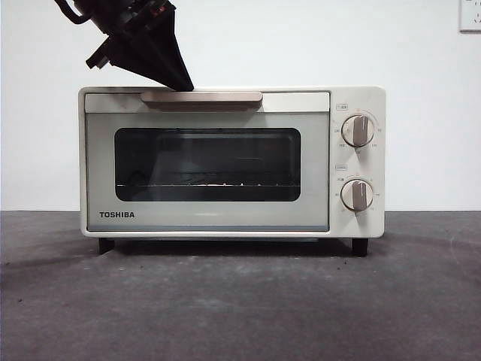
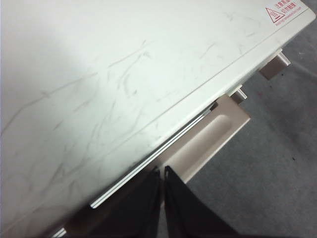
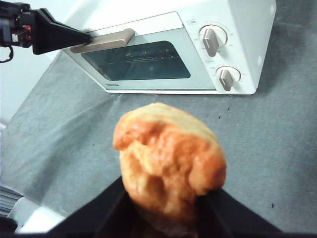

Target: The left arm flap open the oven, the right arm pick bread and place it into oven, the left arm flap close the oven

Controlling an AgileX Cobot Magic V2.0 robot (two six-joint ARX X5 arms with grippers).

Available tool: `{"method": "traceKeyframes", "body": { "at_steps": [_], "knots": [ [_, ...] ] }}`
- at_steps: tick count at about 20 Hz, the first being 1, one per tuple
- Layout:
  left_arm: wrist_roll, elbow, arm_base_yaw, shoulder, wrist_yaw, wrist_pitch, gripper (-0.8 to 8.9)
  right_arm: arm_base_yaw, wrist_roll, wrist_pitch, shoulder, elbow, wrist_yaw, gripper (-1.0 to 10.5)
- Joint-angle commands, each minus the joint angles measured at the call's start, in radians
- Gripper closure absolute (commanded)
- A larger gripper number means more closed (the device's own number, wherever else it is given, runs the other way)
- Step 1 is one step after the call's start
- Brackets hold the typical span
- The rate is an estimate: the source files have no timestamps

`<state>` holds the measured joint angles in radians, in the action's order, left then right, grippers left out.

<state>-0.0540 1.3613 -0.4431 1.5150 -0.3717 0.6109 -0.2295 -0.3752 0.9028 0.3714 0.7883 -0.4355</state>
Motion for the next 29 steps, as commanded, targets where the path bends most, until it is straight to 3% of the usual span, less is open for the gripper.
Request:
{"method": "traceKeyframes", "body": {
  "at_steps": [1,6,15,24,29],
  "knots": [
    [-0.020,0.016,-0.012,0.030,0.009,0.050,7.98,-0.005,-0.011,-0.008,-0.001,0.006,-0.014,8.0],
    [-0.058,0.016,-0.044,0.030,0.021,0.112,7.98,-0.005,-0.011,-0.008,-0.001,0.006,-0.014,8.0],
    [-0.062,0.015,-0.134,0.029,0.180,0.216,7.98,-0.005,-0.011,-0.008,-0.001,0.006,-0.030,8.0],
    [-0.059,0.004,-0.192,0.023,0.197,0.239,7.98,-0.005,-0.010,-0.008,-0.001,0.006,-0.029,8.0],
    [-0.032,-0.122,-0.214,-0.050,0.222,0.150,7.98,-0.005,-0.010,-0.008,-0.001,0.006,-0.028,8.0]
  ]
}}
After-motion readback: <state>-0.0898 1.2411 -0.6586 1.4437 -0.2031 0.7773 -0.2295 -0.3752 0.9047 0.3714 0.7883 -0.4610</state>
